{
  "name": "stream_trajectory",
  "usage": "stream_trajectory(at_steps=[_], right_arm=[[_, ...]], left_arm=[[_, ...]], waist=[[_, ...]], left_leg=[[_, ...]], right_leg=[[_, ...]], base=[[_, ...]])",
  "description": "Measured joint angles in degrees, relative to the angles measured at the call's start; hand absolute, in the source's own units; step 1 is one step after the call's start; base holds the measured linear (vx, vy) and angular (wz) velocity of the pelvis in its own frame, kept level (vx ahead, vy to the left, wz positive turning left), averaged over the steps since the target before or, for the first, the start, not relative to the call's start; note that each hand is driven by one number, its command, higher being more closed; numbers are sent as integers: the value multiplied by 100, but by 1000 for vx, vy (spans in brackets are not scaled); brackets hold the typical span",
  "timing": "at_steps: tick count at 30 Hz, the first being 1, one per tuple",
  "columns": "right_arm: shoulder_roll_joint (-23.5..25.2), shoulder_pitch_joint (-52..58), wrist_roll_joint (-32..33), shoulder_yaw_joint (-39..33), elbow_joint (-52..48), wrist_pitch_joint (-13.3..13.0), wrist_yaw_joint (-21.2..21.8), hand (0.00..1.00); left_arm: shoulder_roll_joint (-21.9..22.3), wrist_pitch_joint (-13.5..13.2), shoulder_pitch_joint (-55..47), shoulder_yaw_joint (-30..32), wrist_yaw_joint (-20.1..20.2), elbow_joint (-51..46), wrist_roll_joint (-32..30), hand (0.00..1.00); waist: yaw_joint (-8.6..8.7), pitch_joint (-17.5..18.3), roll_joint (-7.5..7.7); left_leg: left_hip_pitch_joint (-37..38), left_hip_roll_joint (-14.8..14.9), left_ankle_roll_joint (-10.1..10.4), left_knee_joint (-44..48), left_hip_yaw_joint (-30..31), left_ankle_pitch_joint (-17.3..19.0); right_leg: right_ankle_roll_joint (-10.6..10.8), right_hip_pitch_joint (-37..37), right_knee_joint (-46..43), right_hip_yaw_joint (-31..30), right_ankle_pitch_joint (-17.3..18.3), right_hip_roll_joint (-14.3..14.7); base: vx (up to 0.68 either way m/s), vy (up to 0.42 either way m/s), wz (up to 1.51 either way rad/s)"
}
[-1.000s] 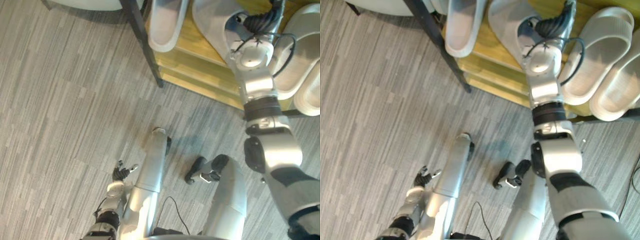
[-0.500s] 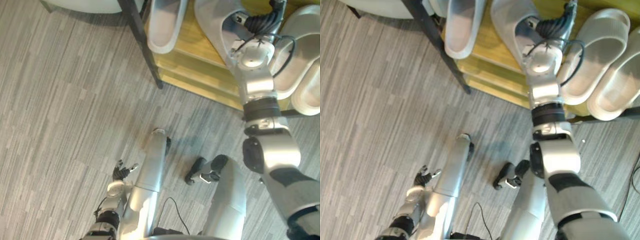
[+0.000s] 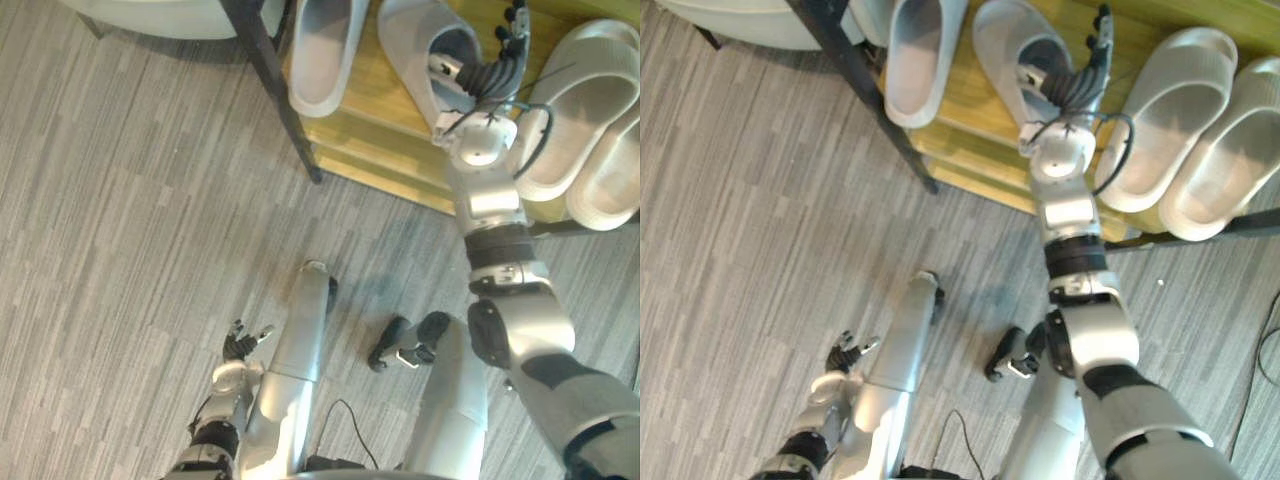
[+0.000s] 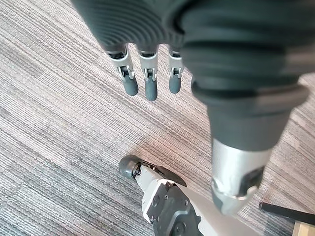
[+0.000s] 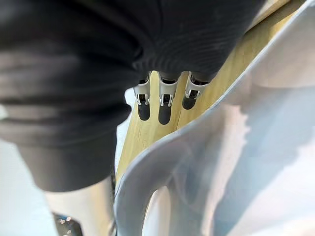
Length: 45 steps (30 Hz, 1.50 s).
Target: Organize the slippers on the shoe rack
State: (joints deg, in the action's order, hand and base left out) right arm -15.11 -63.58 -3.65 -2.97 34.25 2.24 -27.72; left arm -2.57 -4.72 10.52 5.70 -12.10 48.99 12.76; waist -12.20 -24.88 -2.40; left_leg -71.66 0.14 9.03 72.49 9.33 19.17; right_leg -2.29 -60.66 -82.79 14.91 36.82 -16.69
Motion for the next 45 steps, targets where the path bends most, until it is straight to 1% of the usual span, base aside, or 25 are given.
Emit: stream_trajectory(at_steps=[3,6,8,13,17,20,27,30,35,36,41,43,45], right_arm=[[113,26,149,45,-2,-11,10,0],[186,206,169,92,-241,-46,16,0],[341,370,275,86,-360,-89,20,0],[646,843,637,99,-831,-287,76,0],[837,945,908,109,-882,-398,217,0],[1052,1100,1274,138,-1103,-470,279,0],[1279,1100,2013,145,-1101,-585,351,0],[1295,1087,2481,146,-1084,-641,420,0],[1294,1015,2936,142,-1013,-740,435,0],[1294,930,3115,139,-913,-776,436,0],[1297,615,3537,119,-569,-896,408,0],[1296,554,3638,86,-523,-907,393,0],[1292,460,3759,68,-377,-993,340,0]], left_arm=[[-6,0,-1,11,0,-1,38,0],[-8,1,3,18,0,-3,49,0],[5,4,-1,138,-1,-3,92,0],[9,19,-2,235,2,-12,95,0],[9,24,-3,339,7,-14,94,0],[6,53,-5,451,8,-16,95,0],[-4,66,-4,478,11,-69,94,0],[7,72,-3,518,8,-82,95,0],[13,73,-2,519,8,-97,95,0],[14,73,-1,520,8,-97,96,0],[59,69,17,629,1,-98,98,0],[65,69,21,628,1,-98,98,0],[69,69,26,627,1,-97,98,0]], waist=[[34,0,0],[55,-3,5],[61,12,46],[83,9,95],[114,7,139],[145,1,191],[147,-22,233],[136,-25,238],[116,-26,238],[114,-26,238],[68,-26,238],[55,-26,237],[50,-27,235]], left_leg=[[2,6,1,-18,-3,-1],[36,22,1,-30,0,-1],[86,28,1,-65,-17,0],[138,29,0,-78,-20,0],[173,33,1,-111,-27,0],[175,45,2,-137,-28,0],[182,51,1,-150,-27,0],[181,41,0,-157,-26,0],[181,29,4,-177,-22,-3],[180,26,11,-185,-16,-6],[179,9,40,-210,31,-23],[179,-12,53,-212,70,-31],[179,-34,52,-222,77,-44]], right_leg=[[2,7,36,6,-6,11],[15,63,67,29,0,18],[18,97,90,14,2,20],[26,151,101,15,4,20],[49,178,125,11,9,21],[59,178,161,12,1,42],[102,195,205,12,-15,57],[127,195,206,12,-4,52],[107,195,213,18,-14,47],[105,195,215,24,-15,47],[114,216,223,74,-10,46],[131,242,222,115,0,35],[134,246,214,129,3,13]], base=[[0,0,0],[0,0,0],[0,0,0],[0,0,0],[0,0,0],[0,0,0],[0,0,0],[0,0,0],[0,0,0],[0,0,0],[0,0,2],[-3,0,7],[-4,4,6]])
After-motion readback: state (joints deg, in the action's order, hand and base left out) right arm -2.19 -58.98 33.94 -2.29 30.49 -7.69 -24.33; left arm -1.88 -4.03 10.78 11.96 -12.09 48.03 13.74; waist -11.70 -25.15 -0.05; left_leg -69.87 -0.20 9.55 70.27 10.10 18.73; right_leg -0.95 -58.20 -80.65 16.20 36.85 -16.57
